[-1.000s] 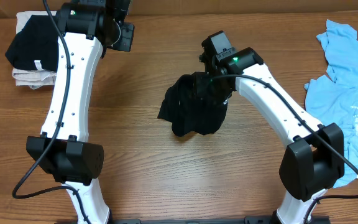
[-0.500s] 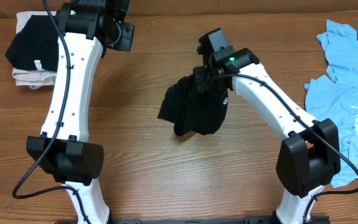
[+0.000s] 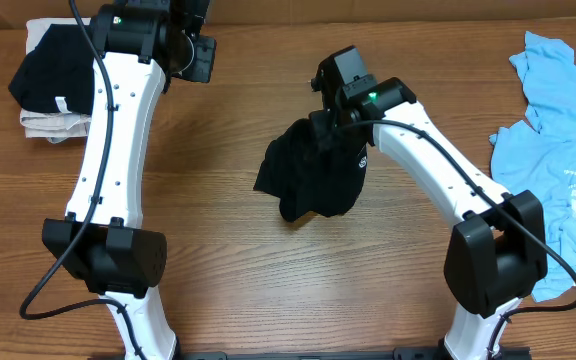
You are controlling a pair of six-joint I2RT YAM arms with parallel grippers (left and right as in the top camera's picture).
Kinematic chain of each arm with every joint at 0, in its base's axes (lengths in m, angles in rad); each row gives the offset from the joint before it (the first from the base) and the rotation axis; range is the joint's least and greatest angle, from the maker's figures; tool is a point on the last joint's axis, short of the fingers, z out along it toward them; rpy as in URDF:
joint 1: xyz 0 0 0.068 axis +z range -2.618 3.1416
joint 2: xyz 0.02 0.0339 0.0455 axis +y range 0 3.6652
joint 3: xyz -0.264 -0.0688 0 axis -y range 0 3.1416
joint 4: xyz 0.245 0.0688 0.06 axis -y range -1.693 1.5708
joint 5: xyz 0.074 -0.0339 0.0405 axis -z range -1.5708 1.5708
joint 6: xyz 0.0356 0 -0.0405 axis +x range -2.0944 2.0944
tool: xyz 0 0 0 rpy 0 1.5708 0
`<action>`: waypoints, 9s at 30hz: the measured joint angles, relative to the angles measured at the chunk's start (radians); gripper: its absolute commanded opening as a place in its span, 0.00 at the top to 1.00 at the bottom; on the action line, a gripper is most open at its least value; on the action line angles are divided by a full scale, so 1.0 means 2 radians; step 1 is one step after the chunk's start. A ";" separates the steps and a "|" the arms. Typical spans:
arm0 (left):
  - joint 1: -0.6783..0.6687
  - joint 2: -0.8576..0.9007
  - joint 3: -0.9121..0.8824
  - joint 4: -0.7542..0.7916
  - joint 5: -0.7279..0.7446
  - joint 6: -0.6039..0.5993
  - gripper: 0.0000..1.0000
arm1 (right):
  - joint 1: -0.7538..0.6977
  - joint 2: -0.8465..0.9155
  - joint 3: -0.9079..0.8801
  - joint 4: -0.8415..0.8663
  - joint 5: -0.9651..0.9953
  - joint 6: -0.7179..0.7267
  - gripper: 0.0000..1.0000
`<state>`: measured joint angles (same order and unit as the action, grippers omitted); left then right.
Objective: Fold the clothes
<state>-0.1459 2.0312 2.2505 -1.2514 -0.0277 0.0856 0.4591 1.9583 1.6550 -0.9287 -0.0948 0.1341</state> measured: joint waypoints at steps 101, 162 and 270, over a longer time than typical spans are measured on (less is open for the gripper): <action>0.011 0.000 -0.114 0.024 0.133 0.048 0.00 | -0.098 0.072 0.328 -0.239 -0.073 0.123 0.00; -0.036 0.156 -0.050 -0.034 0.258 0.031 0.96 | -0.225 0.072 0.327 -0.302 -0.048 0.097 0.00; 0.248 0.273 0.146 0.132 0.019 0.002 0.00 | -0.225 0.072 0.327 -0.313 -0.048 0.089 0.00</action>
<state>0.3492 2.5774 2.5431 -0.9874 0.0101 0.0902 0.0090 2.1014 2.3100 -1.5555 -0.1905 0.3130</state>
